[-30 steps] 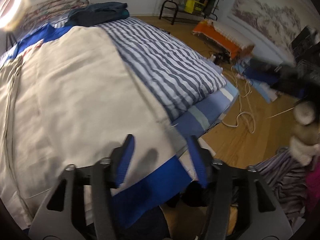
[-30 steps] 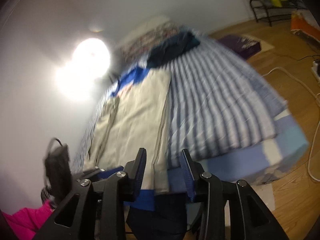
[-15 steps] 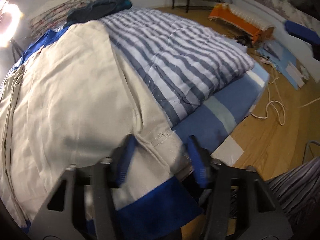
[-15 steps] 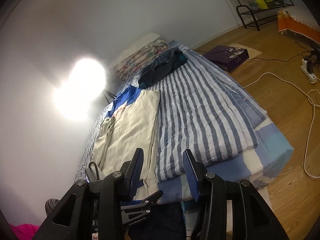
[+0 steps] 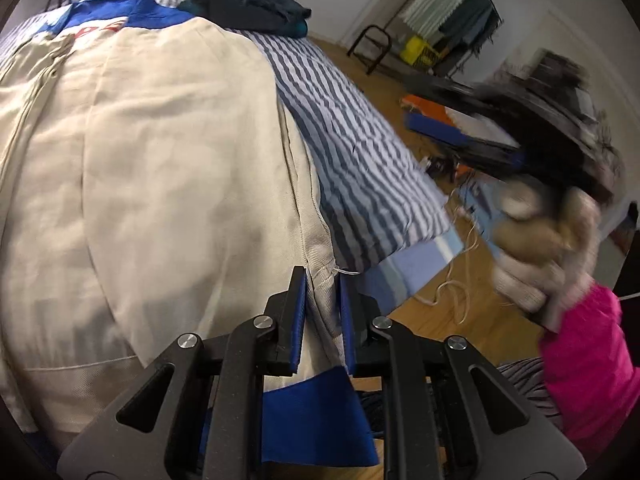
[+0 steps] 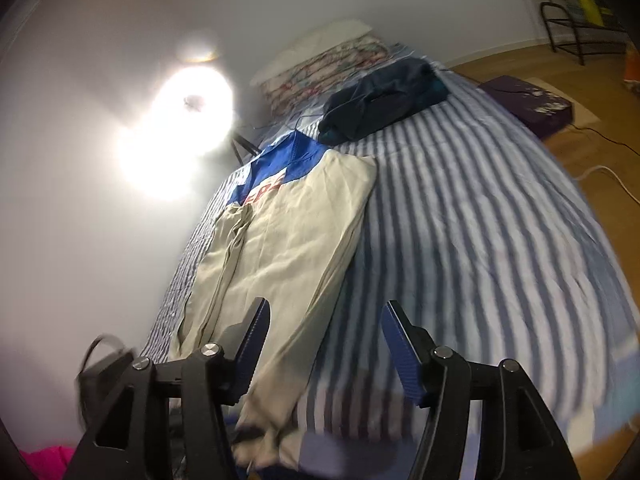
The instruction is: Fold large clothes
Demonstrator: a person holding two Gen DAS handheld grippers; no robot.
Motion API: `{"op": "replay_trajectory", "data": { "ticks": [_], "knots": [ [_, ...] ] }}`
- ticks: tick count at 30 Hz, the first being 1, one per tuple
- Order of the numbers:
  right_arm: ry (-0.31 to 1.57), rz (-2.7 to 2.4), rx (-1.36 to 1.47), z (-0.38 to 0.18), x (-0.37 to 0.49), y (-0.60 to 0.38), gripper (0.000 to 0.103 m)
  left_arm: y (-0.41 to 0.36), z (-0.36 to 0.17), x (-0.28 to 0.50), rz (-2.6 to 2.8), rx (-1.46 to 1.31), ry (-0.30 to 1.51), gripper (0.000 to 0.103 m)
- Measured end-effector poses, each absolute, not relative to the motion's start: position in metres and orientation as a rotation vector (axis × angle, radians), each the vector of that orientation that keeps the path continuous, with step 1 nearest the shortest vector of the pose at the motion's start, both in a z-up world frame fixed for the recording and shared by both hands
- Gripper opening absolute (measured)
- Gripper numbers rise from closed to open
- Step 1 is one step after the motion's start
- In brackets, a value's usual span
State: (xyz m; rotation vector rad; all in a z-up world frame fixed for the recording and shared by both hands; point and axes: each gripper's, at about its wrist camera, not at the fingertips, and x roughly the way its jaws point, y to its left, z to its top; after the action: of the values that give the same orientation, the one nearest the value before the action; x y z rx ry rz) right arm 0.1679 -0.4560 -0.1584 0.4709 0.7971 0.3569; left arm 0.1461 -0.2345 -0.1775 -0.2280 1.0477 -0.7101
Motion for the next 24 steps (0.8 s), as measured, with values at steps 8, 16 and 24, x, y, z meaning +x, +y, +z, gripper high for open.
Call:
{"op": "replay_trajectory", "data": {
  "ticks": [8, 16, 24],
  "knots": [
    [0.919, 0.280, 0.539, -0.203, 0.293, -0.432, 0.063, -0.213, -0.169, 0.150, -0.727, -0.308, 1.039, 0.013],
    [0.994, 0.273, 0.555, -0.228, 0.366, -0.406, 0.014, -0.185, -0.167, 0.150, -0.722, -0.365, 1.027, 0.013],
    [0.968, 0.266, 0.294, -0.179, 0.381, -0.323, 0.004, -0.137, -0.170, 0.142, -0.669, -0.469, 1.020, 0.013]
  ]
}}
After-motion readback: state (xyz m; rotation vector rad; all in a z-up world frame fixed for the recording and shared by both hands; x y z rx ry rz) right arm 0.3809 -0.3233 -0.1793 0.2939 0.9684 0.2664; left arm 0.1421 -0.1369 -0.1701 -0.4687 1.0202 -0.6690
